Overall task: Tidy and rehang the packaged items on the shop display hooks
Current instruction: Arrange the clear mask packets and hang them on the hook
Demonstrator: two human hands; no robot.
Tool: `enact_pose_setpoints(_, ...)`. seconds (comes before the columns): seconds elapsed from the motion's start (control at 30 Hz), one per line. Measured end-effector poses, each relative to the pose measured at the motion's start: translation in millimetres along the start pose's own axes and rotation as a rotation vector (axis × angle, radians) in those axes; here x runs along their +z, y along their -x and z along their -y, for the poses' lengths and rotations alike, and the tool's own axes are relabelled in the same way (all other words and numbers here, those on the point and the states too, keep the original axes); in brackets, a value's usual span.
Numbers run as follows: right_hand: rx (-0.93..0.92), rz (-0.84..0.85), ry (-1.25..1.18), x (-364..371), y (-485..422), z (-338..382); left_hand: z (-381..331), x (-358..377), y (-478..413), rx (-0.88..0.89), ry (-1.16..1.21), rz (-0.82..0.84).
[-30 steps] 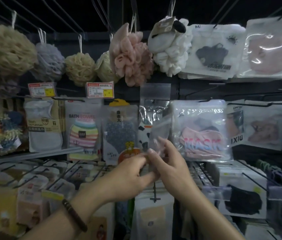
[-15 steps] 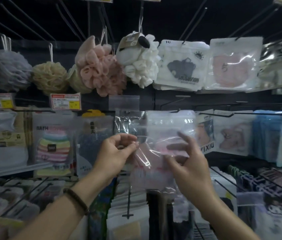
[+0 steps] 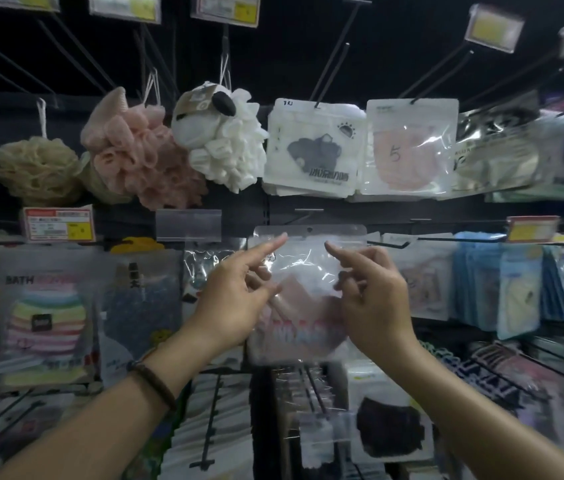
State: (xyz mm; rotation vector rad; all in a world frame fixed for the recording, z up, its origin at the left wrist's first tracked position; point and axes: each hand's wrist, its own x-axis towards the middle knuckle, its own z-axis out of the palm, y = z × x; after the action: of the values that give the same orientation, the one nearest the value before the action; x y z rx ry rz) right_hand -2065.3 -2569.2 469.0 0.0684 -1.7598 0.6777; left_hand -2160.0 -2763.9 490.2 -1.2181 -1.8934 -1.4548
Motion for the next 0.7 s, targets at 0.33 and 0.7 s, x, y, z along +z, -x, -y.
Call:
enact_pose_setpoints(0.33,0.035,0.155,-0.008,-1,-8,-10,-2,-4,0,0.013,-0.14,0.035)
enact_pose_setpoints(0.7,0.094,0.192,-0.043,-6,-11,-10,3,-6,-10,-0.044,-0.249,0.133)
